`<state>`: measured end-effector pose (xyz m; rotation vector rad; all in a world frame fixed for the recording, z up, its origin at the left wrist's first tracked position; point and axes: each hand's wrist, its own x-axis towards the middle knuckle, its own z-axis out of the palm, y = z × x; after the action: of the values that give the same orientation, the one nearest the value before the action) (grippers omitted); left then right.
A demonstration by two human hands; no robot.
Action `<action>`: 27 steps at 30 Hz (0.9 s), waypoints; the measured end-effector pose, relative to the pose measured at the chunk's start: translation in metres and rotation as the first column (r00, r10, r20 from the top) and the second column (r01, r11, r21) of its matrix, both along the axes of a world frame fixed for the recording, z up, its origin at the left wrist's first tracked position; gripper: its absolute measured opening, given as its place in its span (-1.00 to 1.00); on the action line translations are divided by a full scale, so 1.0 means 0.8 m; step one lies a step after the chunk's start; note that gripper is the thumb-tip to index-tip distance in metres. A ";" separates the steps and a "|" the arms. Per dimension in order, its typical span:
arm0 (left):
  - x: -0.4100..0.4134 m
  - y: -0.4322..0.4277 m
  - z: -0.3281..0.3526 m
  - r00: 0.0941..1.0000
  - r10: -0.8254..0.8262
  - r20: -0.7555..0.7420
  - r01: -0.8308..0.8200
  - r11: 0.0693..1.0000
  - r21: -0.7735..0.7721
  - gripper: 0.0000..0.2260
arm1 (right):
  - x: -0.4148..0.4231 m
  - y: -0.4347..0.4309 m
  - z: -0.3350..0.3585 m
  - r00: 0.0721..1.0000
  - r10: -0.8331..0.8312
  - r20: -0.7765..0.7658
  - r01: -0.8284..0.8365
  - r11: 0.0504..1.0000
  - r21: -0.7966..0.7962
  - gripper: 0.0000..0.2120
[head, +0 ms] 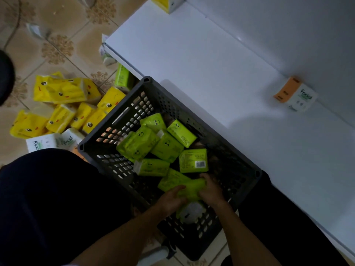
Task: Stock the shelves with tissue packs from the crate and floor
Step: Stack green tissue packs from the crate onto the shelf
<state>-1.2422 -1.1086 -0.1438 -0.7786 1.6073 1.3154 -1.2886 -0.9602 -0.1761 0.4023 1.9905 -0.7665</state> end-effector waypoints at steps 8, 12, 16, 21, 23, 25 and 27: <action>-0.039 -0.007 0.025 0.975 0.195 -0.108 -0.201 0.978 -0.047 -0.55 | 0.016 -0.018 0.044 0.944 -0.329 -0.038 0.316 0.929 -0.193 -0.52; -0.079 -0.034 0.092 0.952 0.042 -0.303 -0.082 0.989 -0.121 -0.46 | -0.017 -0.044 0.121 0.884 -0.466 -0.040 0.433 0.846 -0.311 -0.36; -0.105 -0.094 0.189 0.802 0.002 -0.597 -0.106 0.985 -0.139 -0.38 | -0.074 -0.098 0.226 0.853 -0.470 -0.228 0.366 0.850 -0.380 -0.58; -0.132 -0.173 0.329 0.482 0.074 -0.873 -0.260 0.964 -0.061 -0.51 | -0.130 -0.186 0.359 0.749 -0.424 -0.508 0.153 0.858 -0.491 -0.40; -0.130 -0.210 0.385 0.335 0.041 -0.941 -0.281 0.958 -0.058 -0.60 | -0.134 -0.216 0.422 0.711 -0.363 -0.602 0.031 0.872 -0.489 -0.41; -0.123 -0.243 0.431 0.232 -0.024 -0.972 -0.284 0.954 -0.092 -0.66 | -0.138 -0.239 0.469 0.657 -0.315 -0.685 -0.071 0.879 -0.472 -0.41; -0.115 -0.268 0.468 0.152 -0.128 -0.980 -0.284 0.944 -0.167 -0.61 | -0.137 -0.257 0.513 0.577 -0.281 -0.767 -0.161 0.881 -0.444 -0.40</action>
<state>-1.3343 -1.3229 0.2304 0.0231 2.9593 1.8300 -1.3983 -1.1657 0.2345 -0.2644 2.5074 -1.6808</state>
